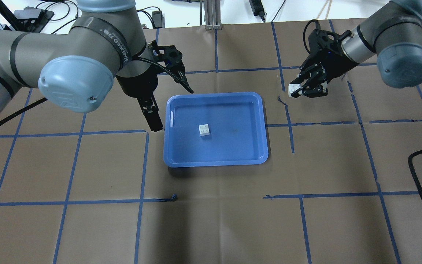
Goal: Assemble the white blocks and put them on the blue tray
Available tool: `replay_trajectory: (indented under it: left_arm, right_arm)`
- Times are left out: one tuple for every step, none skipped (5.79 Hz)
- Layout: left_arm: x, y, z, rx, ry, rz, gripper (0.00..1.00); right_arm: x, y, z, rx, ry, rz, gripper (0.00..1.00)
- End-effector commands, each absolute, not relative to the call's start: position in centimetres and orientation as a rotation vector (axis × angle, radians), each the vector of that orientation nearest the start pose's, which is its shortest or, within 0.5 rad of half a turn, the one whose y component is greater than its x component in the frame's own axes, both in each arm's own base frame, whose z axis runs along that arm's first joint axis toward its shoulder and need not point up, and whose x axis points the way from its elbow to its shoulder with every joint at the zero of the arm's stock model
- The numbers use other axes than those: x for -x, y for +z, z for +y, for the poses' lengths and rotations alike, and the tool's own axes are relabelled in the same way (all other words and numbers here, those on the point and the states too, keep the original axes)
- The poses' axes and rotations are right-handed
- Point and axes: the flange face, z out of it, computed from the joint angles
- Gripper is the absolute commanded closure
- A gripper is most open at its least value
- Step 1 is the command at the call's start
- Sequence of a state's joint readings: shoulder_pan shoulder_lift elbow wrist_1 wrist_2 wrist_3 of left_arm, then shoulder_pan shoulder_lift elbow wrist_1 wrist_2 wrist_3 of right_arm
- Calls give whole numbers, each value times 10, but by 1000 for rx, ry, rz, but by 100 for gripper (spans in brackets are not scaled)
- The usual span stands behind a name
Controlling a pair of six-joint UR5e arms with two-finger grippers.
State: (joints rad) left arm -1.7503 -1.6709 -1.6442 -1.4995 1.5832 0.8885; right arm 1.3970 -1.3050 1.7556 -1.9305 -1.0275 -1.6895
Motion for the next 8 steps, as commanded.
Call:
replay_trajectory:
  left_arm:
    - [204, 430, -489, -936, 89, 2986, 2]
    - [190, 440, -496, -590, 15, 3069, 2]
    - [172, 472, -483, -388, -87, 3098, 2]
    - [151, 485, -481, -148, -127, 3123, 1]
    - [145, 494, -479, 9, -159, 3128, 1]
    - [144, 497, -477, 27, -169, 3127, 1]
    - [144, 498, -476, 30, -171, 3125, 1]
    - [143, 498, -476, 30, -171, 3122, 1]
  right_arm:
    - [-175, 288, -557, 1842, -606, 2025, 70]
    - [-207, 271, -540, 1848, -683, 2034, 70]
    - [-226, 244, -529, 1856, -709, 2023, 70]
    - [-243, 223, -529, 1856, -715, 2010, 70]
    - [-255, 206, -529, 1840, -725, 2014, 70]
    - [-257, 186, -532, 1831, -717, 2013, 70]
    - [-261, 173, -533, 1811, -729, 1992, 69]
    - [-264, 168, -533, 1797, -731, 1982, 70]
